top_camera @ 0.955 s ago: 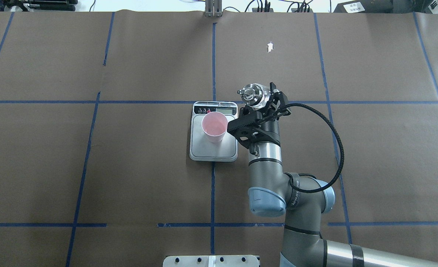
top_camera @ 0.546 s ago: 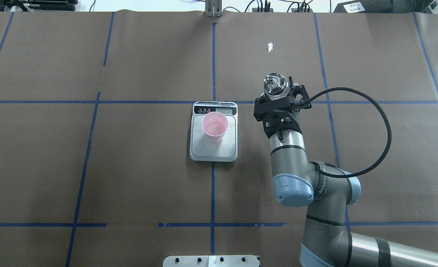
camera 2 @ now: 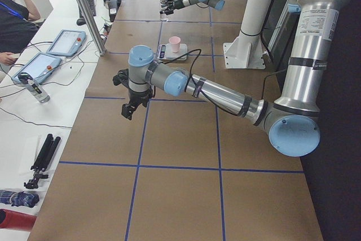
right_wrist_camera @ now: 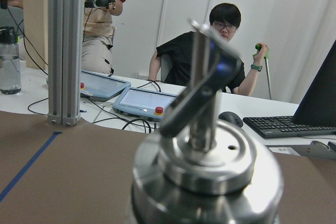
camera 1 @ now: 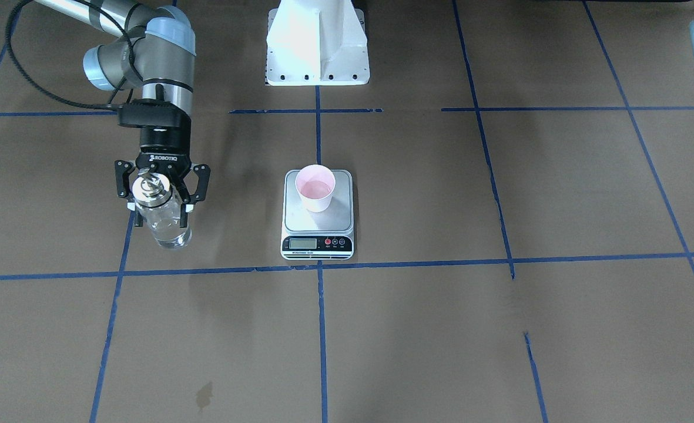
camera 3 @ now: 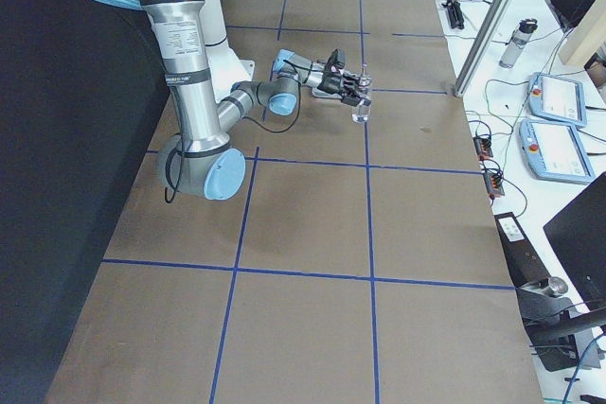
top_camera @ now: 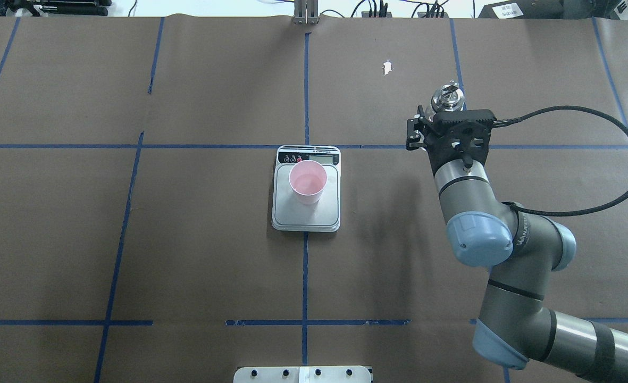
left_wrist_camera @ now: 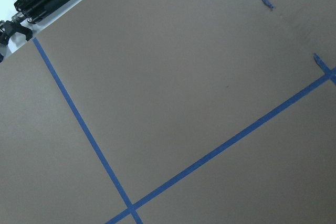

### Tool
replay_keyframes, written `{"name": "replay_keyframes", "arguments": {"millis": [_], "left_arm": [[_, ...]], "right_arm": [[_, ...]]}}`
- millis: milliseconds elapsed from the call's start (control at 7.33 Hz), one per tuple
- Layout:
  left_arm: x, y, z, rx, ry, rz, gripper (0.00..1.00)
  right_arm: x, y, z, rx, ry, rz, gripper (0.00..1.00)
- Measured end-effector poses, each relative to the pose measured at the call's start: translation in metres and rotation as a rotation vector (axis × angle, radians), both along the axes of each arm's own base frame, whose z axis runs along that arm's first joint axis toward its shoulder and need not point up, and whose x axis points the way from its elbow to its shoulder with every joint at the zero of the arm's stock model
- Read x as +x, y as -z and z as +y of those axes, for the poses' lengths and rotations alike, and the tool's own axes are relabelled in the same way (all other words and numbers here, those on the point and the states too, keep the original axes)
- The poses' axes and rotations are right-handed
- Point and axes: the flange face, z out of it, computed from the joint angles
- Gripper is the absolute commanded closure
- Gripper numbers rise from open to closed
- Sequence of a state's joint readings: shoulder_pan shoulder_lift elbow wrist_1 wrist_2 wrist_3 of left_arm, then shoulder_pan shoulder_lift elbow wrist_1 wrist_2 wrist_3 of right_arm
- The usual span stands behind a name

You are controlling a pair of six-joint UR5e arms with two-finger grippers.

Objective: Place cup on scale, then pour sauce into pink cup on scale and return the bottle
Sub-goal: 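Carry the upright glass bottle with the right gripper away from the scale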

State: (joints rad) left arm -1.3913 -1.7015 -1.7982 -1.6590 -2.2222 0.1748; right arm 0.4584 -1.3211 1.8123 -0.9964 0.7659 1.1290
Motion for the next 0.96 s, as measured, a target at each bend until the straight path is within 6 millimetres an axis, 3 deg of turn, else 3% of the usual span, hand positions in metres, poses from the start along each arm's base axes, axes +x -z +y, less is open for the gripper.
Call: {"name": "replay_keyframes", "arguments": {"millis": [273,682,955], "left_arm": [[0.0,0.001,0.0,0.002,-0.001,0.002,0.0],[-0.001,0.006,0.001,0.01,0.001,0.005,0.0],[-0.001,0.007,0.002,0.011,0.001,0.009,0.0]], "right_arm": [[0.028,-0.028,0.0,-0.073,-0.007,-0.064,1.0],[0.051,-0.074,0.012,-0.149,-0.029,-0.075,1.0],[0.064,-0.089,0.024,-0.224,-0.036,-0.056,1.0]]}}
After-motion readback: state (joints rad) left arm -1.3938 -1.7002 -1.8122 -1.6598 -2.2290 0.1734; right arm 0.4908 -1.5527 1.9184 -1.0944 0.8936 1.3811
